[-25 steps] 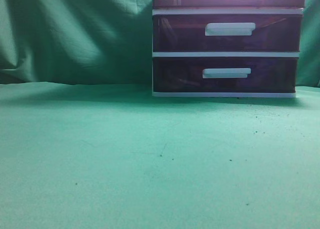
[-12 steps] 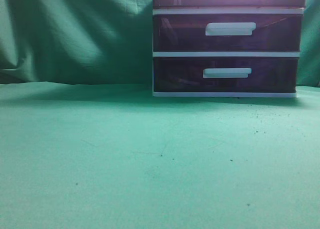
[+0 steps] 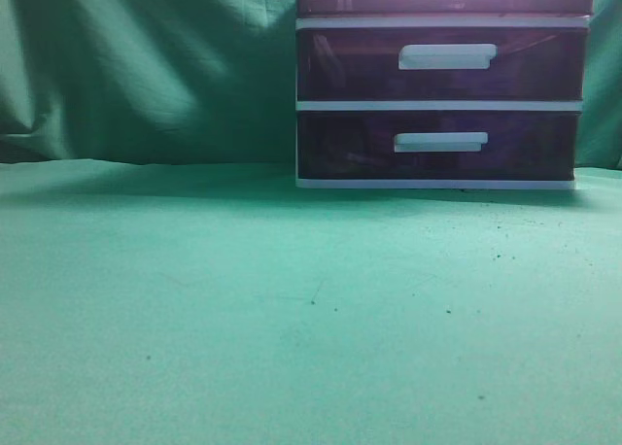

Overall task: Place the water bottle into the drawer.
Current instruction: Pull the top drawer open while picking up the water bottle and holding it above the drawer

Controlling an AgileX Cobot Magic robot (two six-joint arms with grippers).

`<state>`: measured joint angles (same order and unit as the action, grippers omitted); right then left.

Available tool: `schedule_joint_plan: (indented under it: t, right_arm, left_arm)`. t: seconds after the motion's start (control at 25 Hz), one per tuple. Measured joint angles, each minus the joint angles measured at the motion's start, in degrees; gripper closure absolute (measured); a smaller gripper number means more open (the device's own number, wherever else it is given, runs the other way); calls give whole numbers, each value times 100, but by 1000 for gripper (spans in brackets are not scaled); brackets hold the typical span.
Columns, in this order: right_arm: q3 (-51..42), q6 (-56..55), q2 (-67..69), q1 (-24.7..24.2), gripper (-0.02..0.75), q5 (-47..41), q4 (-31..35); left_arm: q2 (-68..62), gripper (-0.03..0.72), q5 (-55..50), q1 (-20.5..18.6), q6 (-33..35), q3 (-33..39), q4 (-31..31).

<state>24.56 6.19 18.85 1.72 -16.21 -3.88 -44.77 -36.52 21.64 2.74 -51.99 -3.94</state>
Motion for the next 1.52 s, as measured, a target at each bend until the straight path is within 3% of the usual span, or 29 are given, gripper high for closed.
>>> schedule_joint_plan:
  t: [0.16, 0.36, 0.56, 0.72, 1.0, 1.52]
  right_arm:
    - [866, 379, 1227, 0, 738, -809, 0]
    - [1778, 1906, 2715, 53, 738, -980, -67]
    - [2709, 2346, 4230, 551, 738, -654, -1161]
    - [3257, 2356, 5318, 805, 608, -31, -2327]
    - [3679, 2370, 6496, 834, 332, 2024, -3911]
    - [4488, 2951, 7822, 834, 312, 2673, -4175]
  left_arm:
    - [0, 393, 0, 0, 0, 0, 0]
    - [0, 393, 0, 0, 10, 0, 0]
    - [0, 393, 0, 0, 10, 0, 0]
    - [0, 393, 0, 0, 10, 0, 0]
    - [0, 393, 0, 0, 10, 0, 0]
    - [0, 393, 0, 0, 10, 0, 0]
